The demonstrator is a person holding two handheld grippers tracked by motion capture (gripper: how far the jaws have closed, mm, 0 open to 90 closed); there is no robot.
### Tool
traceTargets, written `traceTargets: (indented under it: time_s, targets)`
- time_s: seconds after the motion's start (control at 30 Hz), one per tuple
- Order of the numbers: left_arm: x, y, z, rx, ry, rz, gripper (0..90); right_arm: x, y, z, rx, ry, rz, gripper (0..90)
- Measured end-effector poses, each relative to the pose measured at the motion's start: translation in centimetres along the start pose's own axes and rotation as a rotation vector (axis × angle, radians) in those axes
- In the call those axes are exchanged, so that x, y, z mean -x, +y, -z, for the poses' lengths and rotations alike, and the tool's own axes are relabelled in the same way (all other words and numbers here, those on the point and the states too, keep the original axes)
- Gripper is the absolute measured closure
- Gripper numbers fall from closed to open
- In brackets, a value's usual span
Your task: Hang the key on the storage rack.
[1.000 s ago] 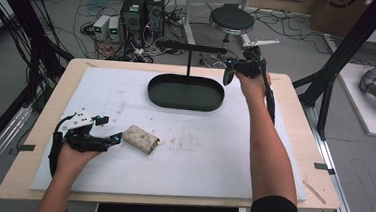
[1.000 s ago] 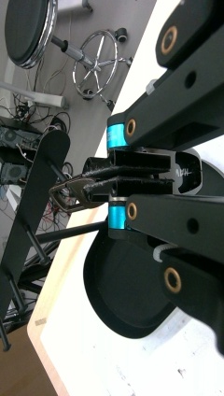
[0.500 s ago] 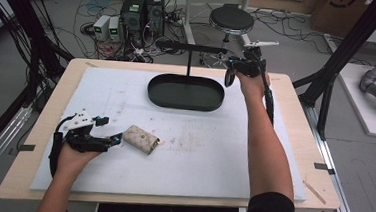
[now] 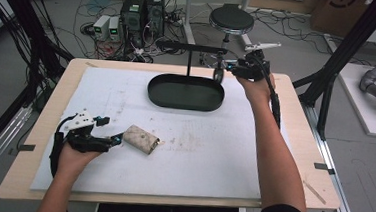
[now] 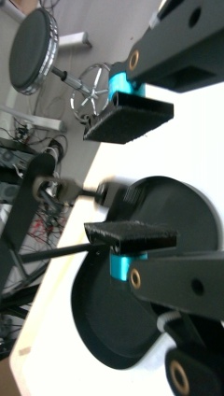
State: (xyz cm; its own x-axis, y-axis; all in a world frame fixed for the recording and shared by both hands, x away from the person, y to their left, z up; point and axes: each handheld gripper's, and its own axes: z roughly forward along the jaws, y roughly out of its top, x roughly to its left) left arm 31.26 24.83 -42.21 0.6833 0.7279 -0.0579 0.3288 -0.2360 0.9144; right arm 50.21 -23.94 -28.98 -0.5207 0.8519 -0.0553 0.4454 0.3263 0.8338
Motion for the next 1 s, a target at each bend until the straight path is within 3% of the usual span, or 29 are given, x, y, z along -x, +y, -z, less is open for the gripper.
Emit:
traceTargets:
  time_s: [0.13, 0.23, 0.3, 0.5, 0.57, 0.83, 0.87, 0.93, 1.0]
  targets:
    - [0.0, 0.0, -0.1, -0.004, -0.002, -0.002, 16.9, -0.5, -0.2, 0.6, -0.025, 0.022, 0.024, 40.8]
    - [0.0, 0.0, -0.2, -0.022, 0.003, -0.005, 16.9, -1.2, -0.2, 1.1, -0.043, 0.001, 0.060, 38.6]
    - [0.1, -0.1, -0.2, -0.022, 0.003, -0.005, 16.9, -1.5, -0.4, 1.6, -0.032, 0.016, 0.064, 36.4]
    - [0.1, 0.1, -0.2, -0.014, 0.000, -0.006, 16.9, -2.5, -0.8, 2.9, -0.067, 0.062, 0.090, 29.8]
    - [0.1, 0.1, -0.2, -0.013, -0.004, -0.008, 16.9, -2.9, -1.6, 3.5, -0.011, 0.067, 0.102, 30.1]
    - [0.2, 0.1, -0.2, -0.013, -0.007, -0.006, 16.9, -3.2, -5.5, 4.2, -0.031, 0.105, 0.078, 27.3]
    - [0.2, 0.1, -0.2, -0.013, -0.005, -0.004, 16.9, -3.2, -5.8, 4.2, -0.056, 0.112, 0.076, 26.1]
    - [0.2, 0.1, -0.2, -0.014, -0.006, -0.006, 16.9, -3.3, -6.8, 4.6, -0.020, 0.118, 0.074, 26.6]
    - [0.2, 0.1, -0.3, -0.013, -0.006, -0.005, 16.9, -3.3, -7.5, 4.9, -0.019, 0.130, 0.065, 26.5]
